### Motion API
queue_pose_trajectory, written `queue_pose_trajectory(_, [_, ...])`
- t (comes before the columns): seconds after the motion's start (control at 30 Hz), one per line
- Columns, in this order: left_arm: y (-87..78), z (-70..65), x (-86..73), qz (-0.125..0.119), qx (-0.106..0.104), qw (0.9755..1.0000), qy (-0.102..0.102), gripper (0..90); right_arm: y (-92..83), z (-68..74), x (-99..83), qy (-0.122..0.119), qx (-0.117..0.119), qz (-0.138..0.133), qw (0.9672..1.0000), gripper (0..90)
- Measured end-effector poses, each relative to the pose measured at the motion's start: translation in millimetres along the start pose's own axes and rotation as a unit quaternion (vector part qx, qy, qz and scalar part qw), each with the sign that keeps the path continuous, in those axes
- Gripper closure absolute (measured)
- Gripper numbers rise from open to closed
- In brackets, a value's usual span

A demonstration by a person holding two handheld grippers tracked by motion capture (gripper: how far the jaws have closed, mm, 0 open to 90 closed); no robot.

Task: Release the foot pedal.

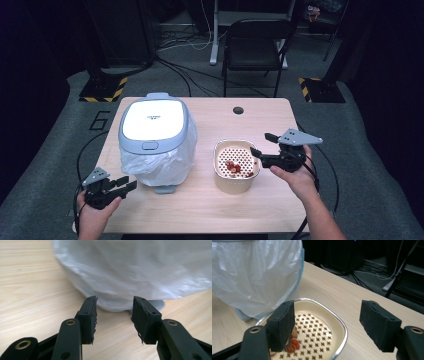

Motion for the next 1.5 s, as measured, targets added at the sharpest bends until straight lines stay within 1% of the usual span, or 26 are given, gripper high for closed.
queue_pose_trajectory(0.1, [-0.2,7.8,-2.5,-0.002,0.014,0.9999,-0.007,53.1,-5.1,-7.3,-8.3,0.009,-0.007,0.001,0.9999,31.0])
queue_pose_trajectory(0.17, [-0.9,12.4,-4.1,-0.001,0.02,0.9998,-0.004,52.1,-7.9,-10.9,-13.2,0.015,-0.013,-0.001,0.9998,32.3])
queue_pose_trajectory(0.2, [0.5,14.8,-4.4,-0.011,0.028,0.9995,-0.007,50.9,-9.2,-12.9,-16.2,0.021,-0.016,-0.003,0.9997,32.5])
queue_pose_trajectory(0.27, [0.2,18.4,-5.3,-0.011,0.033,0.9994,-0.004,50.2,-11.2,-16.9,-23.4,0.034,-0.021,-0.006,0.9992,32.9])
queue_pose_trajectory(0.3, [0.1,19.9,-5.7,-0.01,0.035,0.9993,-0.002,49.9,-12.1,-19.5,-28.5,0.038,-0.027,-0.004,0.9989,32.9])
queue_pose_trajectory(0.37, [1.1,23.6,-7.7,-0.011,0.038,0.9992,-0.005,49.4,-13.2,-23.6,-37.4,0.042,-0.038,-0.002,0.9984,32.9])
queue_pose_trajectory(0.43, [2.4,28.4,-10.4,-0.009,0.047,0.9988,-0.007,48.8,-14.0,-27.6,-46.5,0.049,-0.051,0.003,0.9975,32.9])
queue_pose_trajectory(0.53, [5.0,34.6,-13.1,-0.018,0.058,0.9981,-0.01,47.4,-15.1,-33.0,-61.6,0.055,-0.072,0.007,0.9958,32.8])
queue_pose_trajectory(0.63, [7.0,39.2,-15.1,-0.019,0.065,0.9976,-0.01,46.1,-13.6,-36.6,-77.1,0.047,-0.093,0.023,0.9942,32.8])
queue_pose_trajectory(0.67, [7.5,40.2,-15.7,-0.018,0.067,0.9975,-0.011,45.4,-12.9,-38.3,-82.9,0.05,-0.095,0.025,0.9939,32.8])
queue_pose_trajectory(0.7, [8.5,41.4,-16.7,-0.016,0.068,0.9975,-0.013,45.3,-12.2,-39.3,-87.4,0.055,-0.094,0.028,0.9937,32.8])
queue_pose_trajectory(0.83, [13.7,45.3,-20.9,-0.006,0.07,0.9975,-0.012,44.4,-8.3,-44.3,-109.1,0.068,-0.103,0.037,0.9916,32.9])
queue_pose_trajectory(0.87, [14.8,47.0,-22.4,0.001,0.07,0.9975,-0.006,44.2,-7.9,-45.1,-111.9,0.071,-0.104,0.039,0.9913,32.9])
queue_pose_trajectory(0.9, [16.5,48.0,-23.7,0.006,0.07,0.9975,-0.006,44.0,-7.5,-46.4,-114.8,0.071,-0.106,0.041,0.991,32.9])
queue_pose_trajectory(0.93, [18.5,49.1,-24.6,0.005,0.074,0.9972,-0.004,43.7,-7.0,-47.3,-117.6,0.072,-0.108,0.04,0.9907,32.9])
queue_pose_trajectory(1.0, [20.7,50.9,-26.2,0.01,0.074,0.9972,-0.001,43.0,-7.3,-49.6,-120.9,0.072,-0.112,0.039,0.9904,32.9])
queue_pose_trajectory(1.07, [22.2,51.1,-27.5,0.013,0.072,0.9973,-0.004,42.7,-6.5,-52.7,-126.8,0.085,-0.115,0.035,0.989,33.1])
queue_pose_trajectory(1.13, [24.2,51.8,-28.1,0.011,0.073,0.9973,0.001,42.2,-4.9,-55.5,-135.7,0.088,-0.123,0.041,0.9877,33.2])
queue_pose_trajectory(1.17, [25.0,51.9,-28.7,0.012,0.073,0.9972,0.002,42.1,-3.6,-57.2,-141.0,0.081,-0.131,0.049,0.9869,33.2])
queue_pose_trajectory(1.2, [25.7,51.4,-29.6,0.016,0.071,0.9973,0.002,42.0,-3.4,-59.1,-144.1,0.077,-0.132,0.052,0.987,33.2])
queue_pose_trajectory(1.27, [28.1,51.5,-30.6,0.016,0.073,0.9972,0.004,41.0,-3.3,-61.7,-147.9,0.093,-0.129,0.05,0.986,33.2])
queue_pose_trajectory(1.3, [28.7,51.0,-31.3,0.023,0.071,0.9972,0.004,40.8,-3.4,-63.8,-149.5,0.101,-0.127,0.046,0.9857,33.1])
queue_pose_trajectory(1.33, [30.8,50.7,-31.6,0.018,0.075,0.997,0.004,40.7,-3.7,-65.7,-151.8,0.108,-0.128,0.045,0.9848,32.9])
queue_pose_trajectory(1.43, [33.4,48.8,-33.2,0.027,0.072,0.997,0.012,38.7,-2.8,-70.2,-159.0,0.108,-0.141,0.057,0.9826,31.8])
queue_pose_trajectory(1.47, [33.9,48.3,-33.2,0.026,0.072,0.997,0.012,38.8,-2.2,-71.6,-162.2,0.113,-0.143,0.061,0.9813,31.6])
queue_pose_trajectory(1.5, [34.8,48.5,-33.0,0.023,0.074,0.9968,0.019,38.7,-1.7,-72.2,-163.4,0.113,-0.144,0.061,0.9812,31.1])
Point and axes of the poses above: each handheld gripper's, and its own axes: y roughly forward along the jaws, x roughly out of its top, z roughly to its left, the point moved 5 cm from there along y, roughly forward along the jaws, and after that the axes turned 10 degrees about y, right-handed, at the moved point
